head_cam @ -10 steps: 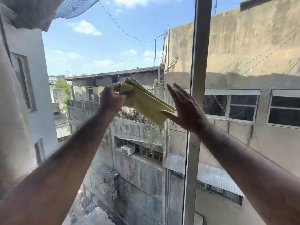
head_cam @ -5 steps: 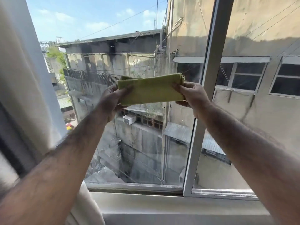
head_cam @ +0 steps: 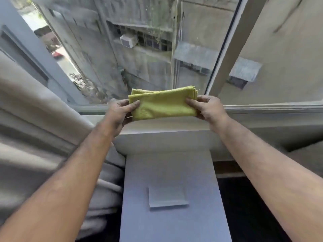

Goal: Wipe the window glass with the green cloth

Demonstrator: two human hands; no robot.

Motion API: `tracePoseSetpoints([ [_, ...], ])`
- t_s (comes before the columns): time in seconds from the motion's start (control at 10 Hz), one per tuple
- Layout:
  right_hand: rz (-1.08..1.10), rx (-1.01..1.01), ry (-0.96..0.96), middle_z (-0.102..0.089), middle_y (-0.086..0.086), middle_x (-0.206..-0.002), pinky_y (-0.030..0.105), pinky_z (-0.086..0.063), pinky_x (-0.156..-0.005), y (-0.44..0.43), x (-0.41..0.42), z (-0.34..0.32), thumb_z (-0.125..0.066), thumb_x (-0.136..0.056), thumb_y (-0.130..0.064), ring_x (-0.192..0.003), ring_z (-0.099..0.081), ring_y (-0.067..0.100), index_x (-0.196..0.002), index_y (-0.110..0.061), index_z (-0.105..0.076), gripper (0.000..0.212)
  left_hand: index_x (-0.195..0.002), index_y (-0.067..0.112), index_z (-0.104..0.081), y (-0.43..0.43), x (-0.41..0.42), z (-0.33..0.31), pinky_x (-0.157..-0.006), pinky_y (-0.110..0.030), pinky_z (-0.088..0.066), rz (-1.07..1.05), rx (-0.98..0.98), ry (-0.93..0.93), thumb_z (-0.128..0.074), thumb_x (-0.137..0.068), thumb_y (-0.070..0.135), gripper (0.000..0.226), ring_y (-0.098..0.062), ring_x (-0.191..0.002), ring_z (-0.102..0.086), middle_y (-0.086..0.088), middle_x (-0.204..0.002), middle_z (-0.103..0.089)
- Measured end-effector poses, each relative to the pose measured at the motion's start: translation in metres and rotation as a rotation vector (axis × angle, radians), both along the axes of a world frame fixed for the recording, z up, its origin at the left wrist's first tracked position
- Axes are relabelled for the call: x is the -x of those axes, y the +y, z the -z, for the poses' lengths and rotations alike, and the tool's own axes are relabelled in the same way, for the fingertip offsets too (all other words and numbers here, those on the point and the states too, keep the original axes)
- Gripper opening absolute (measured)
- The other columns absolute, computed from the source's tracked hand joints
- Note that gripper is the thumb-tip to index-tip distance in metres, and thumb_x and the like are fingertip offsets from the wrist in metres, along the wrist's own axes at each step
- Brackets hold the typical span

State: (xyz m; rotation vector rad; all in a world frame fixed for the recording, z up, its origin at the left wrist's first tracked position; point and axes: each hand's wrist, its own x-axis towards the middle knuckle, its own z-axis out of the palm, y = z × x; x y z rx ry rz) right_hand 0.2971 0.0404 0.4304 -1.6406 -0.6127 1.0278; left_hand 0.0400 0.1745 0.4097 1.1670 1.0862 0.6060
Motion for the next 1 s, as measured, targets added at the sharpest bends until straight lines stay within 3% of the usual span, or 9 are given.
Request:
tracePoseSetpoints([
  [0.1,0.001,0.114,0.037,-0.071,-0.003,-0.077,0.019,-0.057,-0.06,-0.022,0.006,0.082,-0.086,-0.085,-0.016,-0.063,-0.066,0.005,-0.079,-0.018,-0.071,0.017,-0.099,0.016,-0.075,-0.025,0.016,0.083,-0.068,-0.023,-0.065,0.019,0.1,0.088,-0.071,-0.095,0.016,0.005,-0.008,-0.074,-0.076,0.006,-0.08,-0.082],
  [0.2,-0.023,0.267,0.056,-0.072,0.005,-0.084,0.018,-0.059,-0.061,-0.047,0.014,0.172,-0.088,-0.084,-0.017,-0.072,-0.068,0.013,-0.09,-0.01,-0.074,0.016,-0.097,0.017,-0.078,-0.055,0.029,0.165,-0.058,-0.014,-0.059,0.029,0.185,0.187,-0.074,-0.094,0.015,0.006,-0.003,-0.069,-0.075,0.008,-0.079,-0.081],
  [0.3,-0.047,0.379,0.12,-0.073,0.015,-0.096,0.025,-0.062,-0.073,-0.078,0.027,0.255,-0.083,-0.088,-0.009,-0.085,-0.07,0.023,-0.102,0.002,-0.075,0.02,-0.098,0.015,-0.081,-0.086,0.042,0.239,-0.068,-0.019,-0.063,0.023,0.272,0.266,-0.077,-0.093,0.014,0.007,-0.01,-0.08,-0.078,0.0,-0.093,-0.083],
  [0.4,-0.087,0.507,0.102,-0.072,0.018,-0.099,0.025,-0.065,-0.07,-0.108,0.038,0.329,-0.077,-0.092,-0.003,-0.085,-0.07,0.025,-0.111,0.01,-0.073,0.024,-0.105,0.01,-0.081,-0.116,0.055,0.31,-0.098,-0.044,-0.063,0.084,0.348,0.36,-0.078,-0.091,0.016,0.015,-0.023,-0.101,-0.076,-0.01,-0.11,-0.082],
  [0.5,-0.144,0.634,-0.01,-0.078,0.014,-0.09,0.047,-0.066,-0.088,-0.136,0.053,0.392,-0.085,-0.086,-0.016,-0.09,-0.076,0.033,-0.086,-0.013,-0.079,0.007,-0.111,0.011,-0.079,-0.145,0.062,0.366,-0.101,-0.053,-0.061,0.119,0.381,0.459,-0.079,-0.088,0.018,0.024,-0.029,-0.114,-0.074,-0.012,-0.116,-0.08],
  [0.6,-0.213,0.729,-0.203,-0.08,0.016,-0.082,0.052,-0.065,-0.086,-0.157,0.066,0.44,-0.088,-0.077,-0.035,-0.086,-0.078,0.039,-0.079,-0.009,-0.078,0.028,-0.112,0.008,-0.078,-0.172,0.062,0.408,-0.087,-0.042,-0.064,0.089,0.362,0.559,-0.076,-0.092,0.012,0.02,-0.028,-0.103,-0.075,-0.016,-0.112,-0.079],
  [0.7,-0.26,0.76,-0.342,-0.08,0.015,-0.089,0.034,-0.055,-0.081,-0.166,0.076,0.458,-0.085,-0.085,-0.03,-0.089,-0.074,0.034,-0.09,-0.008,-0.08,0.024,-0.087,0.025,-0.078,-0.192,0.062,0.443,-0.088,-0.048,-0.066,0.065,0.301,0.662,-0.082,-0.083,0.021,0.006,-0.029,-0.094,-0.078,-0.006,-0.091,-0.08],
  [0.8,-0.292,0.794,-0.432,-0.079,0.013,-0.101,0.037,-0.057,-0.087,-0.171,0.079,0.473,-0.081,-0.089,-0.03,-0.097,-0.073,0.032,-0.103,-0.008,-0.078,0.026,-0.089,0.021,-0.078,-0.206,0.062,0.462,-0.089,-0.046,-0.064,0.141,0.19,0.779,-0.082,-0.086,0.026,0.007,-0.029,-0.091,-0.077,-0.004,-0.087,-0.079],
  [1.0,-0.524,0.81,-0.746,-0.063,0.011,-0.137,0.047,-0.057,-0.099,-0.164,0.078,0.446,-0.065,-0.1,-0.037,-0.127,-0.062,0.034,-0.139,-0.012,-0.056,0.047,-0.138,0.017,-0.061,-0.208,0.055,0.442,-0.098,-0.041,-0.054,0.321,-0.075,0.993,-0.073,-0.095,0.042,0.052,-0.03,-0.119,-0.064,-0.01,-0.132,-0.065],
])
